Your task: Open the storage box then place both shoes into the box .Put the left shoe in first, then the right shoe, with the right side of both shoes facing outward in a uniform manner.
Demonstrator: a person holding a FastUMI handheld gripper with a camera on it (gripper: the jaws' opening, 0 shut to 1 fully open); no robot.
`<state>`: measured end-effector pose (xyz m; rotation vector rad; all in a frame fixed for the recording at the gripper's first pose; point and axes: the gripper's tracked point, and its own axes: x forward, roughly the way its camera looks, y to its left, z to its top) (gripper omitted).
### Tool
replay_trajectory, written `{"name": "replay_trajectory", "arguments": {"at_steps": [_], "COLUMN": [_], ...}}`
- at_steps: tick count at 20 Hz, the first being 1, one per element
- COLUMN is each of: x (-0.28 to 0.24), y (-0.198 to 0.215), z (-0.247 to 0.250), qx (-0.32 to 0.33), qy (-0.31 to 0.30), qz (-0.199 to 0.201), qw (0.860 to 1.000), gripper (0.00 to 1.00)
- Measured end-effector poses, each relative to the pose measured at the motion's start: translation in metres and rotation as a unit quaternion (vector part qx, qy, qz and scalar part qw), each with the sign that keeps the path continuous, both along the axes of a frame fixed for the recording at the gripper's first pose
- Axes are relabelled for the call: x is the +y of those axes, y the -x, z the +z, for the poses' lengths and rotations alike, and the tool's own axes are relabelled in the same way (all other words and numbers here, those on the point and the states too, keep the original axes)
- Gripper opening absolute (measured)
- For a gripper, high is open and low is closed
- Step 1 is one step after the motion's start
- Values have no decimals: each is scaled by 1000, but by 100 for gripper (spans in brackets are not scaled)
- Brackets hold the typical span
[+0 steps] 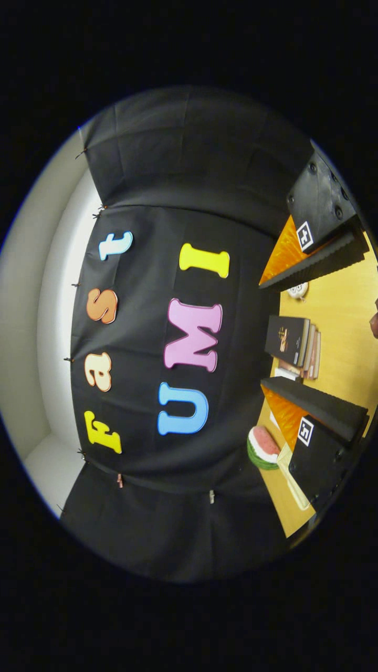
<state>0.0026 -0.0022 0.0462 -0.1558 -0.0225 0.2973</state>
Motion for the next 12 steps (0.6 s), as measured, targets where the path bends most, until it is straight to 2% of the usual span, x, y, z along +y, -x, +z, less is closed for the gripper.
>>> {"name": "replay_trajectory", "arguments": {"at_steps": [3, 6, 8, 12], "x": [0, 4, 2, 3], "y": [5, 12, 15, 22], "z": [-15, -6, -2, -13], "qx": [19, 18, 13, 27], "qy": [8, -48, -80, -108], "qz": [15, 28, 23, 14], "qw": [1000, 998, 996, 994], "gripper": [98, 99, 98, 98]}}
